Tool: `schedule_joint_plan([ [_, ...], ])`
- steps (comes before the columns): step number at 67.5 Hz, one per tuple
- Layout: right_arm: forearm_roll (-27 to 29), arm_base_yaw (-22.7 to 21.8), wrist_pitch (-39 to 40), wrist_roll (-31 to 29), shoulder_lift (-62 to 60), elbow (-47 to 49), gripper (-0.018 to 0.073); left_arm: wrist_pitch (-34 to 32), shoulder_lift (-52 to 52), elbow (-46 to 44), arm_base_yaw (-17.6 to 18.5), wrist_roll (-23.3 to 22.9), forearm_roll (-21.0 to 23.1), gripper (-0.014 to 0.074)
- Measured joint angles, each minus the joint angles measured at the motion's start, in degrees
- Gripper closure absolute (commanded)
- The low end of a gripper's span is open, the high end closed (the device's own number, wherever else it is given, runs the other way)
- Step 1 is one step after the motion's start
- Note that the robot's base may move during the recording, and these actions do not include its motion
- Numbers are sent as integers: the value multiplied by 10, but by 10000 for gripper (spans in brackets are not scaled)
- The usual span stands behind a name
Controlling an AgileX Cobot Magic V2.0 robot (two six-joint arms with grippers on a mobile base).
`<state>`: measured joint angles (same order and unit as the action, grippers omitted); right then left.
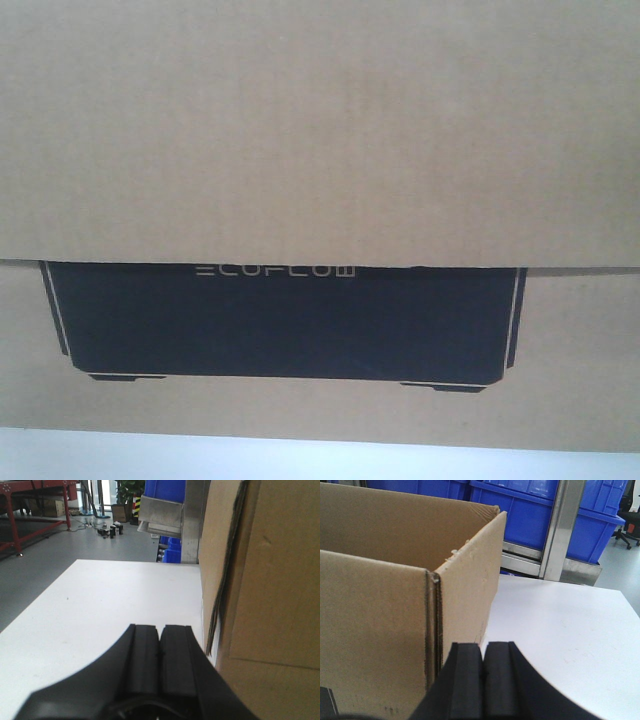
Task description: Grab box from left shelf to table start
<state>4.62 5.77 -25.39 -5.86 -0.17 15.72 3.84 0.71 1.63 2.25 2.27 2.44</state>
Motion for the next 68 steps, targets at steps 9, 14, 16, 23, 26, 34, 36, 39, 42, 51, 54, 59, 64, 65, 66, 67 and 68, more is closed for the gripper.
schedule_joint_plan([
  [9,0,0,0,0,0,0,501,-11,0,1,0,1,1,696],
  [14,0,0,0,0,0,0,501,-13,0,1,0,1,1,696],
  [16,0,0,0,0,0,0,501,-13,0,1,0,1,1,696],
  [23,0,0,0,0,0,0,501,-15,0,1,0,2,1,696],
  [26,0,0,0,0,0,0,501,-15,0,1,0,2,1,696],
  [34,0,0,0,0,0,0,501,-15,0,1,0,2,1,696],
  [36,0,0,0,0,0,0,501,-15,0,1,0,2,1,696],
  [39,0,0,0,0,0,0,501,-15,0,1,0,2,1,696],
  [42,0,0,0,0,0,0,501,-15,0,1,0,2,1,696],
  [51,0,0,0,0,0,0,501,-15,0,1,0,2,1,696],
  [54,0,0,0,0,0,0,501,-15,0,1,0,3,1,696],
  [59,0,0,0,0,0,0,501,-15,0,1,0,3,1,696],
  [64,0,0,1,0,0,-1,501,-15,0,1,0,3,1,696],
  [65,0,0,3,0,0,-3,501,-15,0,1,0,3,1,696],
  [66,0,0,2,0,0,-3,501,-15,0,1,0,3,1,696],
  [67,0,0,2,0,0,-4,501,-15,0,1,0,3,1,696],
  [68,0,0,2,0,0,-5,501,-15,0,1,0,3,1,696],
])
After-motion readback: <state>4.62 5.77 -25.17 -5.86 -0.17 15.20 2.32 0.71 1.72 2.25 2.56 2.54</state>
